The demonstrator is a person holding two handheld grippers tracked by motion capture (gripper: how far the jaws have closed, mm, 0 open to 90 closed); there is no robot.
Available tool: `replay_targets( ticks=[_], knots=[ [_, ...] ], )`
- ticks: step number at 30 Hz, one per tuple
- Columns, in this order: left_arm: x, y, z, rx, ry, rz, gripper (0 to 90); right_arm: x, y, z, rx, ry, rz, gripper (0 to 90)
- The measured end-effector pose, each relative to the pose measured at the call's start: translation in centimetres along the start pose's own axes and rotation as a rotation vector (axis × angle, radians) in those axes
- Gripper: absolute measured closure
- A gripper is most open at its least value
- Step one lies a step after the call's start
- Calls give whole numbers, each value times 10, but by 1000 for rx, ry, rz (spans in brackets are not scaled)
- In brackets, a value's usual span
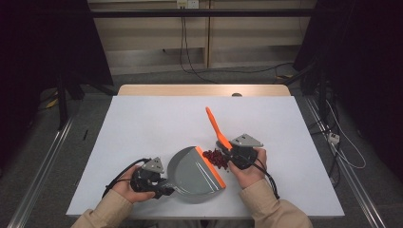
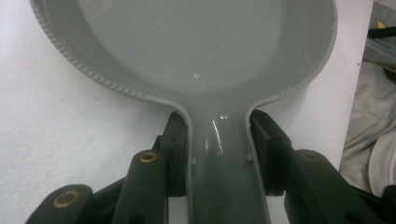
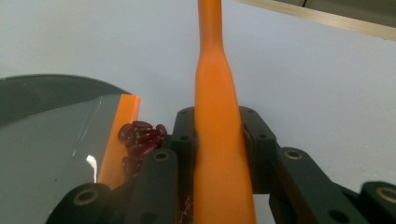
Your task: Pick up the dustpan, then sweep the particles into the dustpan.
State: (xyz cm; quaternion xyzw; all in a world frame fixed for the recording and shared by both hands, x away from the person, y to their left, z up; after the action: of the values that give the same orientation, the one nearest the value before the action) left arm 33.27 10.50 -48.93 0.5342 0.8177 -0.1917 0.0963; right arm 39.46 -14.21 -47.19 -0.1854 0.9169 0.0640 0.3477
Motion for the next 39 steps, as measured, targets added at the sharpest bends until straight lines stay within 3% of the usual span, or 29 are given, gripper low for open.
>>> replay_targets(
  ticks=[17, 20, 21, 24, 39],
  knots=[
    [-6, 2, 2, -5, 12, 2, 626, -2, 8, 2, -24, 5, 1, 711],
    [-6, 2, 2, -1, 12, -8, 626, -2, 10, 2, -27, 5, 6, 711],
    [-7, 2, 3, 20, 3, -5, 626, -3, 10, 3, -26, 5, 7, 710],
    [-7, 3, 3, 1, 13, -1, 626, -3, 13, 3, -33, 2, 3, 710],
    [-9, 4, 4, 26, 7, 3, 626, -6, 28, 5, -93, -11, 16, 709]
  ],
)
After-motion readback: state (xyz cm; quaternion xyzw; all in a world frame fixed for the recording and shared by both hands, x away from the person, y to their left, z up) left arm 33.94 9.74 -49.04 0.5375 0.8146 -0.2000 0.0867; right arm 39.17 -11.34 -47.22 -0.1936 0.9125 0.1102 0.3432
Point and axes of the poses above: each handheld gripper's, and its own axes: z roughly forward along the jaws, x roughly out of its underside, y roughly to its left, the point moved 7 cm from there along z, roughly forward along the jaws, and after that the axes turned 15 degrees about y, right-handed, at the moved point
